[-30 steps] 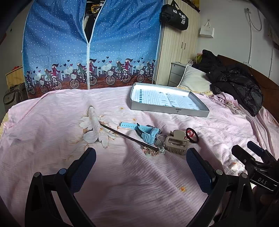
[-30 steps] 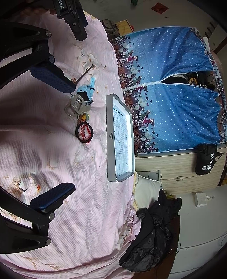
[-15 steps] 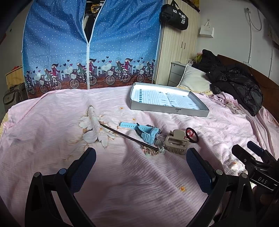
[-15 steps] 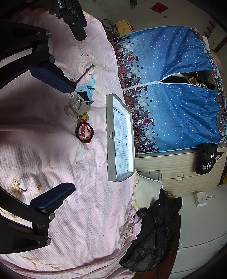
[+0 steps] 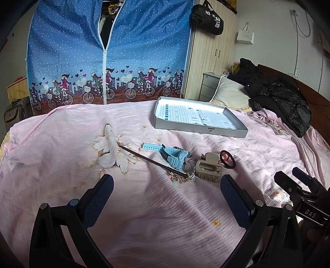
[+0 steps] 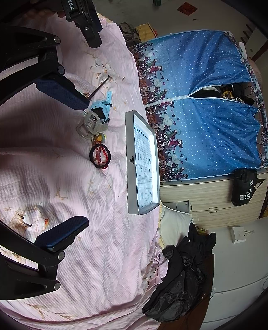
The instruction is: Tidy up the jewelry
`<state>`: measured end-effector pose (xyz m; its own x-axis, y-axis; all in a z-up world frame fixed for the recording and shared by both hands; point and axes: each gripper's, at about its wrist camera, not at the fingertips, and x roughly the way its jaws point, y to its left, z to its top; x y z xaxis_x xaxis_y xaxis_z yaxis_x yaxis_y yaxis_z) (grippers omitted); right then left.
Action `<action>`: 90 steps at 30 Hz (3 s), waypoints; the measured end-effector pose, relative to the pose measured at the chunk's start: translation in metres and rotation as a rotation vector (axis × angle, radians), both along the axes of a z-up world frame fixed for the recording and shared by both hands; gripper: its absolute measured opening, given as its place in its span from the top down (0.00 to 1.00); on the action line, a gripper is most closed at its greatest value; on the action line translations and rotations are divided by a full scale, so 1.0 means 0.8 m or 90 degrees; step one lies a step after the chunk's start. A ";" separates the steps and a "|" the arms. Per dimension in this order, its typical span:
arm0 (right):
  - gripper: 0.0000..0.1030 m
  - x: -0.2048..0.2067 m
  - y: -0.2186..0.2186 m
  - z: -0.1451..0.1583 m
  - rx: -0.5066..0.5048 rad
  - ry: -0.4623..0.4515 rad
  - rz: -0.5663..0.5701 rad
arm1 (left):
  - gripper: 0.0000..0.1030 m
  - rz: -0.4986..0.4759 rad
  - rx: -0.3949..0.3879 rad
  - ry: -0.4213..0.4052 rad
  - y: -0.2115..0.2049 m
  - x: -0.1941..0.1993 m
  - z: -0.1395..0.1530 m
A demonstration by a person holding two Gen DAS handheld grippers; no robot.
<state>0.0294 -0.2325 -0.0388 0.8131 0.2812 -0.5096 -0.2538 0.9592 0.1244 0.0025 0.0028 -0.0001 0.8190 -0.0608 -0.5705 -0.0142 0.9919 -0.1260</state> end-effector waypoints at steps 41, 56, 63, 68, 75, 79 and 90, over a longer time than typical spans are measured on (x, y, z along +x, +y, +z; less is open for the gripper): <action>0.34 0.102 0.018 -0.037 0.004 0.147 0.280 | 0.56 -0.157 -0.206 0.221 0.024 0.147 -0.077; 0.41 0.137 0.032 -0.070 -0.015 0.227 0.333 | 0.56 -0.078 -0.319 0.318 0.077 0.195 -0.110; 0.41 0.145 0.050 -0.075 -0.030 0.234 0.348 | 0.78 -0.082 -0.361 0.308 0.106 0.193 -0.121; 0.41 0.150 0.066 -0.078 -0.030 0.235 0.363 | 0.82 -0.070 -0.383 0.281 0.114 0.192 -0.119; 0.41 0.168 0.083 -0.081 0.004 0.244 0.360 | 0.85 -0.055 -0.385 0.256 0.127 0.184 -0.111; 0.41 0.176 0.095 -0.087 0.011 0.252 0.356 | 0.86 -0.064 -0.366 0.243 0.116 0.178 -0.099; 0.57 0.159 0.090 -0.082 0.039 0.211 0.343 | 0.86 -0.098 -0.303 0.166 0.070 0.149 -0.049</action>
